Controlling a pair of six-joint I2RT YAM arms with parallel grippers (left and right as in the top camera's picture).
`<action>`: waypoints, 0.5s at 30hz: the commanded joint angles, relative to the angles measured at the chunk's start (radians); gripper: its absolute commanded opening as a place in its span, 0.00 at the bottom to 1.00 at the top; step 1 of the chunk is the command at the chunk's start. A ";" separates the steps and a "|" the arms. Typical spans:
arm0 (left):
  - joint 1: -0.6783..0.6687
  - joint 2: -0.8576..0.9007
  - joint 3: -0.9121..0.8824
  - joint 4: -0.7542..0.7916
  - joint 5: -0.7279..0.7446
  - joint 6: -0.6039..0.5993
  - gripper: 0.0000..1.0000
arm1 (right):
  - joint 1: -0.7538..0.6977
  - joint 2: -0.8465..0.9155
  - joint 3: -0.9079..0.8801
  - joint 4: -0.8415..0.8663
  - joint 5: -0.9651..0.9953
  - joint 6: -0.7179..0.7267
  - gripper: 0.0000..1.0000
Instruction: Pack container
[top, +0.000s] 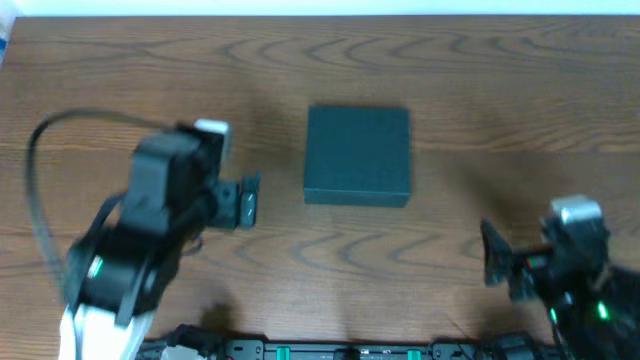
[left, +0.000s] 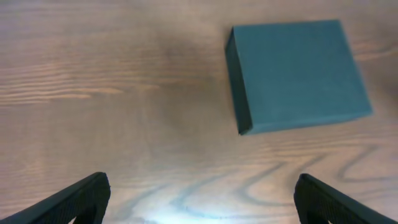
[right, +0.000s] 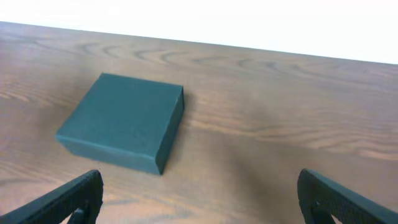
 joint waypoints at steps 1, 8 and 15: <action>0.000 -0.123 -0.068 -0.023 -0.001 -0.028 0.95 | 0.006 -0.063 0.002 -0.071 0.016 -0.005 0.99; 0.000 -0.404 -0.180 -0.032 -0.002 -0.067 0.95 | 0.006 -0.156 0.002 -0.135 -0.076 0.023 0.99; 0.001 -0.471 -0.182 -0.072 -0.003 -0.067 0.95 | 0.006 -0.158 0.002 -0.129 -0.175 0.023 0.99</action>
